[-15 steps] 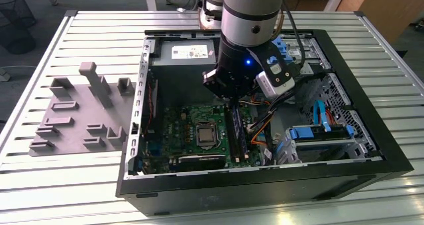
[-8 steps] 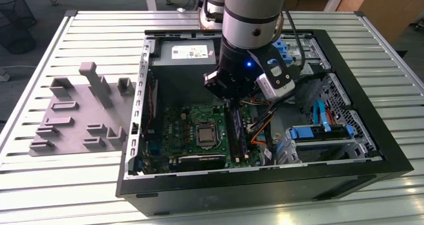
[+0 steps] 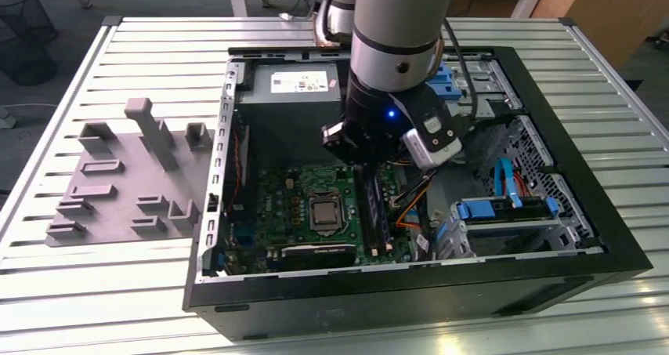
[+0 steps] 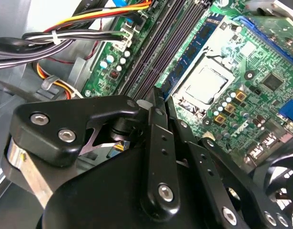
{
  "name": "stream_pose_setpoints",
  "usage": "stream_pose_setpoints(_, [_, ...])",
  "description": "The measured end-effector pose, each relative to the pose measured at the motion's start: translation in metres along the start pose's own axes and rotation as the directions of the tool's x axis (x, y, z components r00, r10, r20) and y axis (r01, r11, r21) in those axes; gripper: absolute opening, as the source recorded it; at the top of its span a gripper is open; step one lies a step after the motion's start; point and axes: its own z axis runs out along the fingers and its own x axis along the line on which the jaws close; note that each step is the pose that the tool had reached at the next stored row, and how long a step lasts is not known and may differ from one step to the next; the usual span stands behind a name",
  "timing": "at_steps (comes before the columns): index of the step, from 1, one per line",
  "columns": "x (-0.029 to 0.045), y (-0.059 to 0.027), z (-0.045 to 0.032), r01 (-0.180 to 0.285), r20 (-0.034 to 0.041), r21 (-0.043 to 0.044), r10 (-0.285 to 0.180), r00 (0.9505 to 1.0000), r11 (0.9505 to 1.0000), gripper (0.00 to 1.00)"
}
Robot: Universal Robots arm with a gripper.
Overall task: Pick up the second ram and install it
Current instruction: 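Insert the second ram into the second slot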
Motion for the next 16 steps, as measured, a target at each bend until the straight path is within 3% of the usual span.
stream_pose_setpoints(4, [-0.0012,-0.0011,0.0071,0.0,0.0,0.0,0.0,1.0,1.0,0.14])
stream_pose_setpoints(12, [-0.002,-0.0015,0.0098,0.0,0.0,-0.0002,0.0,1.0,1.0,0.14])
stream_pose_setpoints(16, [-0.002,-0.0022,0.0163,-0.015,-0.0002,0.0,0.015,0.9999,0.9999,0.14])
